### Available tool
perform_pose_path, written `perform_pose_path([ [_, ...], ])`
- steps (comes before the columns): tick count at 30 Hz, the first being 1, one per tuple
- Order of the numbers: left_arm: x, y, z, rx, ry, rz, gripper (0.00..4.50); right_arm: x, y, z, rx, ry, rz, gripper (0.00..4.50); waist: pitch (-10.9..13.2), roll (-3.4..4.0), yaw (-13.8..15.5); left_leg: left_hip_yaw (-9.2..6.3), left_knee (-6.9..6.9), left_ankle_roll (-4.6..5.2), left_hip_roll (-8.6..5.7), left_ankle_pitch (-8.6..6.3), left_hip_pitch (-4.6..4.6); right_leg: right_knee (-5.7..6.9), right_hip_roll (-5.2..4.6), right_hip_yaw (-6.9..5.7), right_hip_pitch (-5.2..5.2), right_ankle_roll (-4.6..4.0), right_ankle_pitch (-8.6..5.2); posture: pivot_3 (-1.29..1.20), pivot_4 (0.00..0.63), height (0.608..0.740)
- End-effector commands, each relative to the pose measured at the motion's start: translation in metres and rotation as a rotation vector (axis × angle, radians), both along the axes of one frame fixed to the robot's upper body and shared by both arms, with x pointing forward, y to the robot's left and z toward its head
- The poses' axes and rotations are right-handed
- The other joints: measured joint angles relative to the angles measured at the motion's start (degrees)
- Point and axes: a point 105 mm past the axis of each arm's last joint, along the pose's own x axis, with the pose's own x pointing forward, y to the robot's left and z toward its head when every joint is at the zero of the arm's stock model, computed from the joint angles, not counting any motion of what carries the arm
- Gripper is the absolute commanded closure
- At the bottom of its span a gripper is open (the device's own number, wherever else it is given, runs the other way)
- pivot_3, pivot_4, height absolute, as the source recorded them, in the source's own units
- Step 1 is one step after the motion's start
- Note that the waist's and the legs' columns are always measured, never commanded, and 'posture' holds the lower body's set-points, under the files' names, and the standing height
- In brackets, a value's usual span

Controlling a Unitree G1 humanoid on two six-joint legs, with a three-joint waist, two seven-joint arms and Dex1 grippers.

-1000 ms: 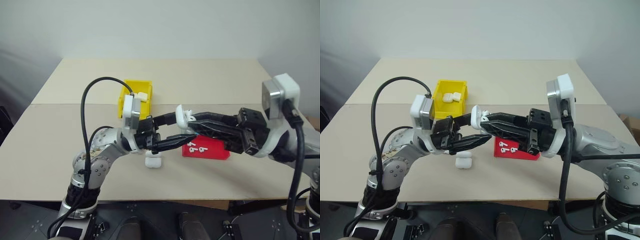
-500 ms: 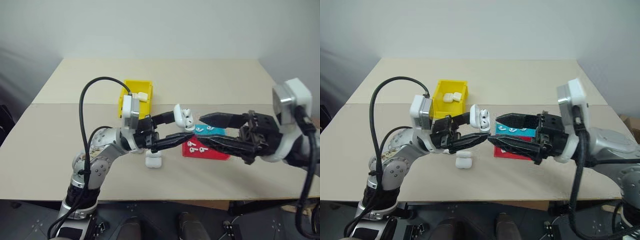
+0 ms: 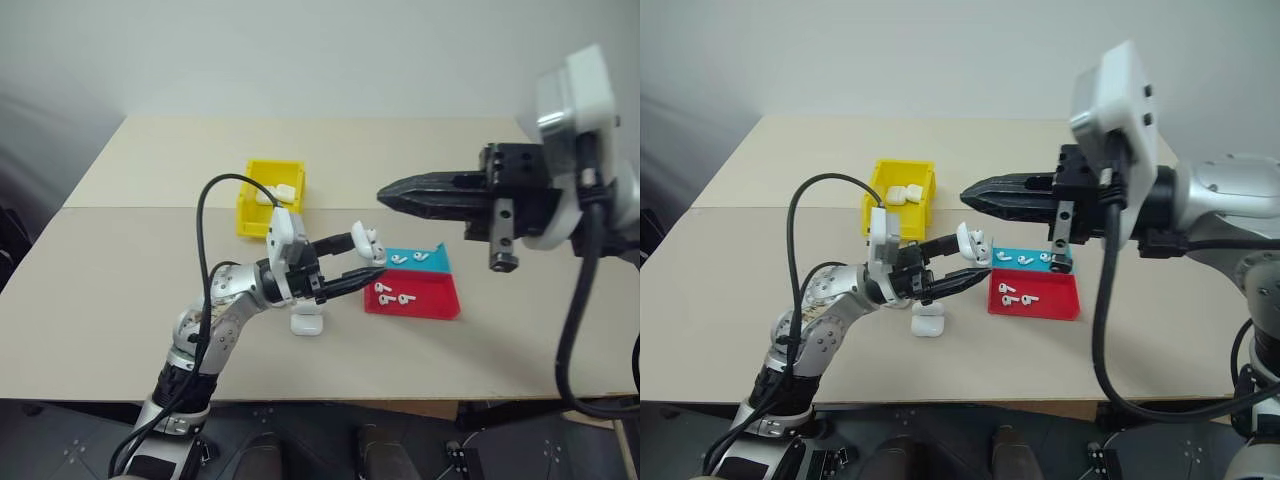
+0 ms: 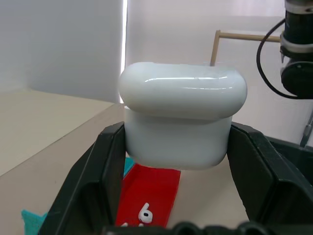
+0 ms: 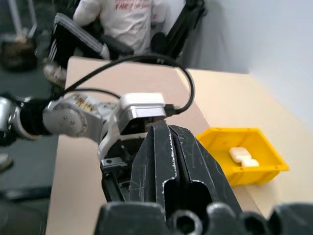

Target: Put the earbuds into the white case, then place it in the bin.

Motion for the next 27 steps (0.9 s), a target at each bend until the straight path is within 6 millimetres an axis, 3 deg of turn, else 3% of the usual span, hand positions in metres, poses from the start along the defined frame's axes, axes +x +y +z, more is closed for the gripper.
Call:
perform_pose_path([
  [1,-0.005,-0.007,0.008,0.016,-0.079,-0.050,1.68,0.002,0.017,0.001,-0.129,-0.087,0.076,4.46,0.0,0.00,0.0,0.00,0.00,0.01,0.00,0.00,-0.01,0.02,-0.01,0.05,-0.06,0.00,0.00,0.00,0.150,0.740],
  [9,-0.005,-0.011,0.009,0.028,-0.097,-0.070,1.68,0.014,0.034,-0.021,-0.405,-0.136,0.138,4.46,0.0,0.01,0.0,0.00,0.02,0.02,0.02,-0.01,-0.05,0.03,-0.02,-0.03,-0.09,0.00,0.00,0.00,0.150,0.740],
  [14,-0.006,-0.007,0.014,0.005,-0.108,-0.057,1.68,0.028,0.020,-0.039,-0.549,-0.181,0.094,4.46,0.0,0.01,0.0,0.00,0.02,0.03,0.02,-0.02,-0.07,0.01,-0.02,-0.06,-0.10,0.00,0.00,0.00,0.150,0.740],
  [17,-0.007,-0.004,0.017,-0.006,-0.113,-0.046,1.68,0.031,0.007,-0.038,-0.567,-0.180,0.065,4.46,0.0,0.01,0.0,-0.01,0.02,0.05,0.03,-0.03,-0.06,0.00,-0.01,-0.06,-0.11,0.00,0.00,0.00,0.150,0.740],
  [22,-0.006,0.001,0.018,-0.016,-0.114,-0.021,1.68,0.028,-0.009,-0.031,-0.536,-0.153,0.028,4.46,0.0,0.01,0.0,-0.02,0.02,0.05,0.02,-0.03,-0.04,0.03,-0.03,-0.04,-0.11,-0.01,0.00,0.00,0.150,0.740],
  [27,0.002,0.012,0.021,-0.032,-0.115,0.095,1.68,0.025,-0.017,0.003,-0.186,-0.016,-0.049,4.46,0.0,0.01,-0.1,-0.08,0.01,0.05,0.04,-0.03,0.01,0.09,-0.01,0.03,-0.11,-0.01,0.01,0.00,0.150,0.740],
])
